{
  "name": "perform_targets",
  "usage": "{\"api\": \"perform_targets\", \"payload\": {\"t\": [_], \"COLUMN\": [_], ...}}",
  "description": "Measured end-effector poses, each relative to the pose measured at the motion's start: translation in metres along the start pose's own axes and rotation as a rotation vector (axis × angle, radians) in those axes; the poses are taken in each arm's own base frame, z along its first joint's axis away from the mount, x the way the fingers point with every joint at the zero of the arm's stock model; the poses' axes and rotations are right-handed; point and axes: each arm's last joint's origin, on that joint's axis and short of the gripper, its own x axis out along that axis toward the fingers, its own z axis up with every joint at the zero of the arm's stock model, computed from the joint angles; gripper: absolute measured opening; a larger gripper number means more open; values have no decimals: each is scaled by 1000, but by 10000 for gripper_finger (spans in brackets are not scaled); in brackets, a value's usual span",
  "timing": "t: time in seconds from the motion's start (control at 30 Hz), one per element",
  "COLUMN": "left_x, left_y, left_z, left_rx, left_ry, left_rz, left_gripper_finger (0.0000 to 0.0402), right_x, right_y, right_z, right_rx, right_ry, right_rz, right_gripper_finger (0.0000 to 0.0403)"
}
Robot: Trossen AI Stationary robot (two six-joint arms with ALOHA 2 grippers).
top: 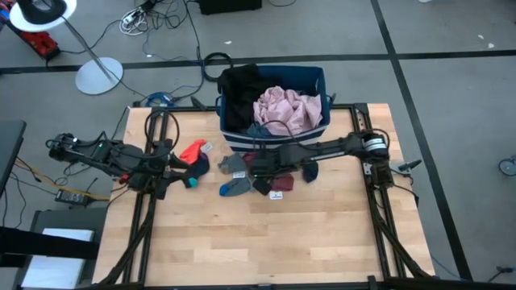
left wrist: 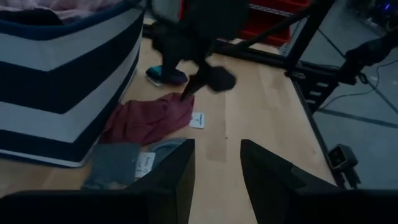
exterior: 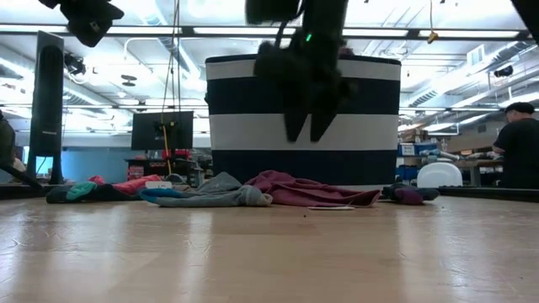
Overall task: Sort clothes
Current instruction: Put the red underwear into the blue bin
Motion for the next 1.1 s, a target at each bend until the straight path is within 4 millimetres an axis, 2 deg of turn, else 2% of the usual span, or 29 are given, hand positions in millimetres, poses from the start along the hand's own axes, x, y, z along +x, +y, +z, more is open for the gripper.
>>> {"api": "perform_targets", "payload": {"t": [0.33,0.47,0.63,0.7,0.77,0.97,1.03,1.1], "left_x": [0,0,0,0,0,0,0,0], "left_y": [-2,-2,-2,-2,-2,-2,-3,-3], "left_z": [-1,-1,-1,-2,-2,-1,0,2], "left_rx": [-83,-100,-119,-118,-117,-54,-47,-50], "left_ry": [32,37,40,42,43,37,20,5], "left_rz": [-66,-75,-74,-73,-72,-75,-81,-88], "left_gripper_finger": [133,133,133,133,133,133,133,133], "right_x": [65,90,106,106,104,85,79,70], "right_y": [-4,-5,-2,0,4,15,17,16], "right_z": [14,15,14,12,10,0,-4,-9], "right_rx": [9,19,22,17,10,-31,-44,-31], "right_ry": [87,151,199,202,194,183,189,208], "right_rz": [-44,-34,-15,-11,-4,14,14,-11], "right_gripper_finger": [316,318,302,278,234,41,21,31]}}
